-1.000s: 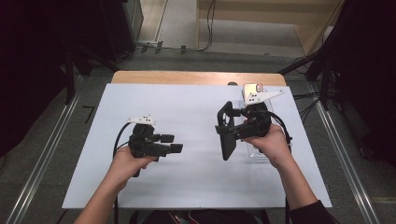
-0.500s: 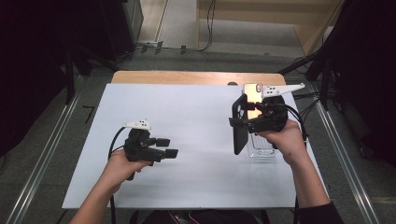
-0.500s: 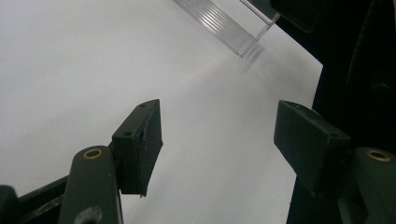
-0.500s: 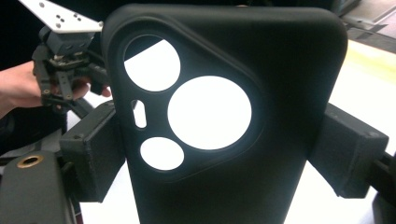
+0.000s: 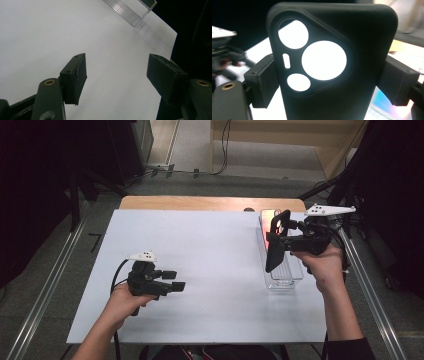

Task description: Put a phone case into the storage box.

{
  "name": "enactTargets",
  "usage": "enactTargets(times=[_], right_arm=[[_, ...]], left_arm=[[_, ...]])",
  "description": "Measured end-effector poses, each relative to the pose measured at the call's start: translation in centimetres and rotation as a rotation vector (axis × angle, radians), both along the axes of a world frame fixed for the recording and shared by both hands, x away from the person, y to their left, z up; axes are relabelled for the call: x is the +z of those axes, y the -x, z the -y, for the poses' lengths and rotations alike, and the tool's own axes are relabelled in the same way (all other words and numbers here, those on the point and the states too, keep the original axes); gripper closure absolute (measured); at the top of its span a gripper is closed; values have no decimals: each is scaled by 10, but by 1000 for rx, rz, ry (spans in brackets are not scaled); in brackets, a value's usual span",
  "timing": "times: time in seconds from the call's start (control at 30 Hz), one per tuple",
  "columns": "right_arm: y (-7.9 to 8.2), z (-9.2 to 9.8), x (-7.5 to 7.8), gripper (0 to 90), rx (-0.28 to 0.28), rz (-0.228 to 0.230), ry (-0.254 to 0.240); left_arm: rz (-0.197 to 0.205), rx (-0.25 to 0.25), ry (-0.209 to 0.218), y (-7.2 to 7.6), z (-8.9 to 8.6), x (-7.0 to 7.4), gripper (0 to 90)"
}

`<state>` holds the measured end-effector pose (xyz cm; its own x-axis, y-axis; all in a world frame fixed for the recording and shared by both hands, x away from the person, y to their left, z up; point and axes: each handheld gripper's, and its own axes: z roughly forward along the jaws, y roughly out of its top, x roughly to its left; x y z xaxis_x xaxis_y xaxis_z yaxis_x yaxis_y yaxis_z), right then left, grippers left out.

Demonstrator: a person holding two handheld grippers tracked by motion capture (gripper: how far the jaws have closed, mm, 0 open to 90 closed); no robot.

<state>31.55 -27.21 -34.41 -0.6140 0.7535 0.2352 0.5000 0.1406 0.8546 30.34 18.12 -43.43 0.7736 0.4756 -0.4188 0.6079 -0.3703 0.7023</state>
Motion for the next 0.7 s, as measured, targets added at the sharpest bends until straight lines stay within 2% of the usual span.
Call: enactTargets(times=[0.23,0.37,0.5,0.7], right_arm=[[-8,8,-6,120,-159,15,35],[-17,16,-13,120,-241,-2,24],[-26,18,-23,121,-293,0,26],[-41,17,-36,121,-342,-29,33]], left_arm=[[4,2,6,1,-3,0,329],[7,7,8,1,-5,0,330],[3,10,10,2,-5,0,330],[6,9,14,2,-5,0,330]])
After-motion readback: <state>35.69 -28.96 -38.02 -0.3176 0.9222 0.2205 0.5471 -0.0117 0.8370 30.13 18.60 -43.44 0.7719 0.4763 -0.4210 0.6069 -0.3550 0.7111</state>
